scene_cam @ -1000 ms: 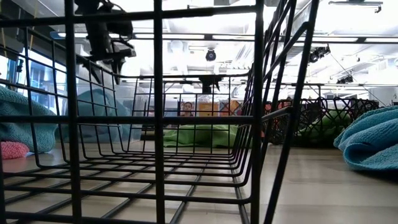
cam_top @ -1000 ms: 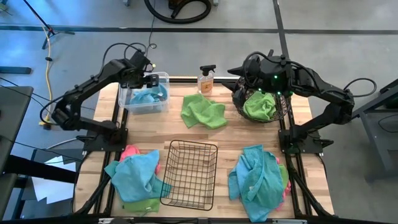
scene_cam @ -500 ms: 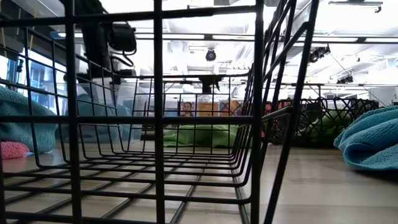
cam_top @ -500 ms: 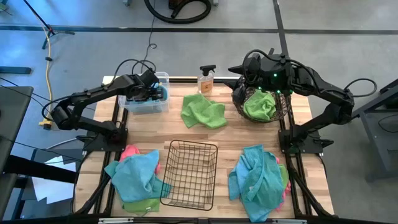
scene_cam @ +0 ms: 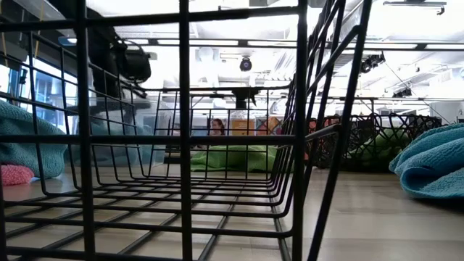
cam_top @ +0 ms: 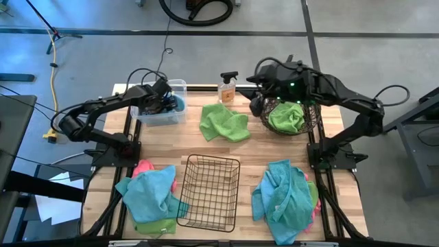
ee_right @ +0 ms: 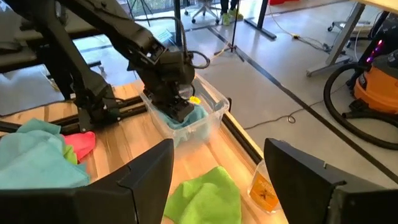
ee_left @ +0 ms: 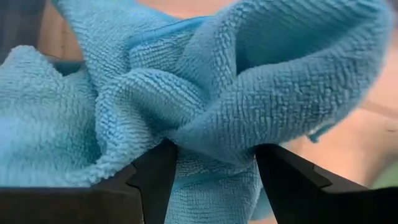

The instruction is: Sort microfiber towel by color & place in baskets

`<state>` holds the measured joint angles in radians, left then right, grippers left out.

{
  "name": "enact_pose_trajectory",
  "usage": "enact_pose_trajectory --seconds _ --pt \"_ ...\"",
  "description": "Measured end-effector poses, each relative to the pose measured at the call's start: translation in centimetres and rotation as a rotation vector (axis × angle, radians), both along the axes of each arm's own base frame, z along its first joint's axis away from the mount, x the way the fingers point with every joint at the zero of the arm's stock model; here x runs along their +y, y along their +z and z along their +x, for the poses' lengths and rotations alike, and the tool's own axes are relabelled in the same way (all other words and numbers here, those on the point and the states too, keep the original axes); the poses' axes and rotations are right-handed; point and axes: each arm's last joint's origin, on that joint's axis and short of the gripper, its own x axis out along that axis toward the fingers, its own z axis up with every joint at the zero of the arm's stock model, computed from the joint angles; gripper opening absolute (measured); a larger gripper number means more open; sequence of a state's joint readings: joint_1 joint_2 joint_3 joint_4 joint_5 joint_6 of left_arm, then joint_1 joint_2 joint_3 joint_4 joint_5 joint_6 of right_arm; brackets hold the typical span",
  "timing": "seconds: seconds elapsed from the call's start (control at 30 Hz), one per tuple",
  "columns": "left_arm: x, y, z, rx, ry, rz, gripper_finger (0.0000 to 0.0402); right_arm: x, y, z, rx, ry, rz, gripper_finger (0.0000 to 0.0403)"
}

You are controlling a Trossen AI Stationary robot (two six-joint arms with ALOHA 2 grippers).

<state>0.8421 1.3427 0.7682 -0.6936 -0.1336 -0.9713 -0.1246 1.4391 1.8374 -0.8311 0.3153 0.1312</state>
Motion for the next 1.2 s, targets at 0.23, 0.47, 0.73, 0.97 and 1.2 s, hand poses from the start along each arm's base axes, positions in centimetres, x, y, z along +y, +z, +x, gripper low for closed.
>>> enact_pose_trajectory --seconds 0.23,0.47,0.73,0.97,1.2 --pt "0.7 -0.4 -0.6 0.017 -0.054 -0.028 0.0209 -0.2 -1.0 1.6 0.032 0.008 -0.01 0.0248" --pt "1.6 2.3 -0.2 -0.054 -0.202 0.044 0.0209 -0.1 -0.1 1.0 -0.019 0.014 -0.033 0.0248" --pt "1.7 7.5 -0.4 -0.085 -0.247 0.255 0.0209 0.0 1.0 0.0 -0.066 0.03 -0.084 0.0248" --pt "-0.6 10.3 -1.2 -0.133 -0.35 0.381 0.0209 0.1 1.1 -0.4 -0.031 0.063 -0.131 0.0248" --pt "-5.8 13.9 -0.6 -0.287 -0.635 0.579 0.0209 0.3 2.0 -2.1 -0.042 0.095 -0.161 0.0248"
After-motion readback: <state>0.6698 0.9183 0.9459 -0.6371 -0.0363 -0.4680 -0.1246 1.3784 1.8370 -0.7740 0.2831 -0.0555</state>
